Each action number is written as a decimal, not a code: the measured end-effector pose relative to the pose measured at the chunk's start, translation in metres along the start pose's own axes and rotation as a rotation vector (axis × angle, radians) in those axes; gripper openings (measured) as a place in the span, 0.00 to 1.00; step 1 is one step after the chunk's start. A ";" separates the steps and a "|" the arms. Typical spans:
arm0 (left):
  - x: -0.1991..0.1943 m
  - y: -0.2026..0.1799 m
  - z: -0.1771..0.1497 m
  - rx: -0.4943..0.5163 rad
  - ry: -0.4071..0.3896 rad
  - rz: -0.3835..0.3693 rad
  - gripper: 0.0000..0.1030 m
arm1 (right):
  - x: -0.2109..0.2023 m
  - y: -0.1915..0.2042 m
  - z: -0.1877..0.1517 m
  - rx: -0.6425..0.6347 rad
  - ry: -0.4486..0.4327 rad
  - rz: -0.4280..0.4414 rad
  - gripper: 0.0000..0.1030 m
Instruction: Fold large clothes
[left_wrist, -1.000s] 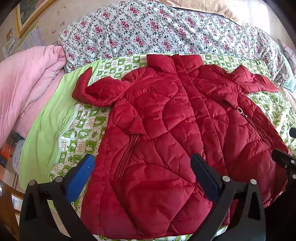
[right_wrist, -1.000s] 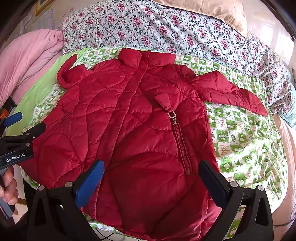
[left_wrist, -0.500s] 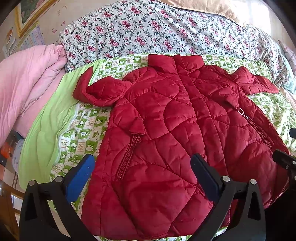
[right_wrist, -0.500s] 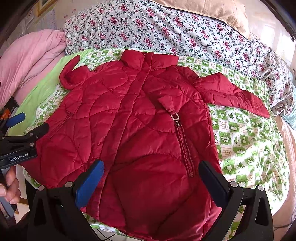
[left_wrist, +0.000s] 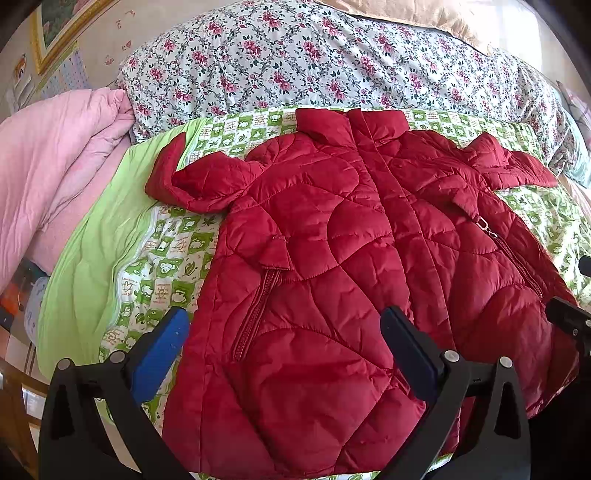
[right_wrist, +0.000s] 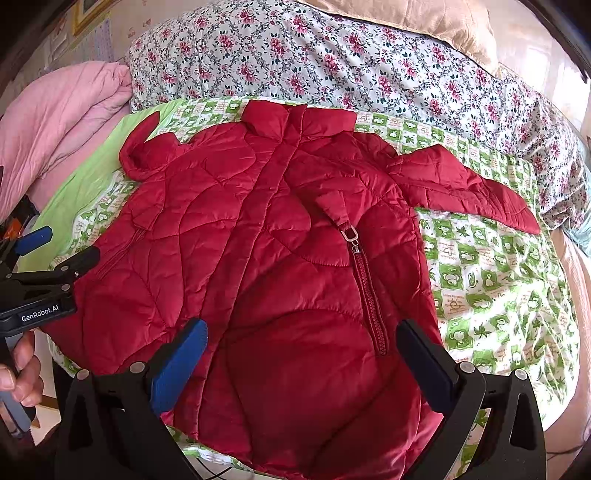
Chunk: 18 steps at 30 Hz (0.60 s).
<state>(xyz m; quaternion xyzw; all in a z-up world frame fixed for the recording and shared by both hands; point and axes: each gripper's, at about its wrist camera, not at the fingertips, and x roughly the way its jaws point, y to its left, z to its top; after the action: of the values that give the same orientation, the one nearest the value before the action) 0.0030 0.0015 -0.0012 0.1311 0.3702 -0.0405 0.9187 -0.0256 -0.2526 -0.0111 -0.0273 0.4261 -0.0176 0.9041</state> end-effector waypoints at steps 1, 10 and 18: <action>0.001 0.000 0.002 -0.003 0.000 -0.001 1.00 | 0.000 -0.001 0.000 0.003 0.008 0.003 0.99; 0.001 0.001 0.001 -0.013 0.012 -0.016 1.00 | 0.003 -0.005 0.003 0.006 0.024 -0.001 0.99; 0.010 0.000 0.006 -0.021 0.047 -0.034 1.00 | 0.006 -0.009 0.009 0.021 0.020 0.005 0.99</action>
<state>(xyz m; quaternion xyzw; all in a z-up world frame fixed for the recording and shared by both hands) 0.0145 -0.0003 -0.0041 0.1159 0.3944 -0.0492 0.9103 -0.0155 -0.2620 -0.0093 -0.0167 0.4350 -0.0201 0.9000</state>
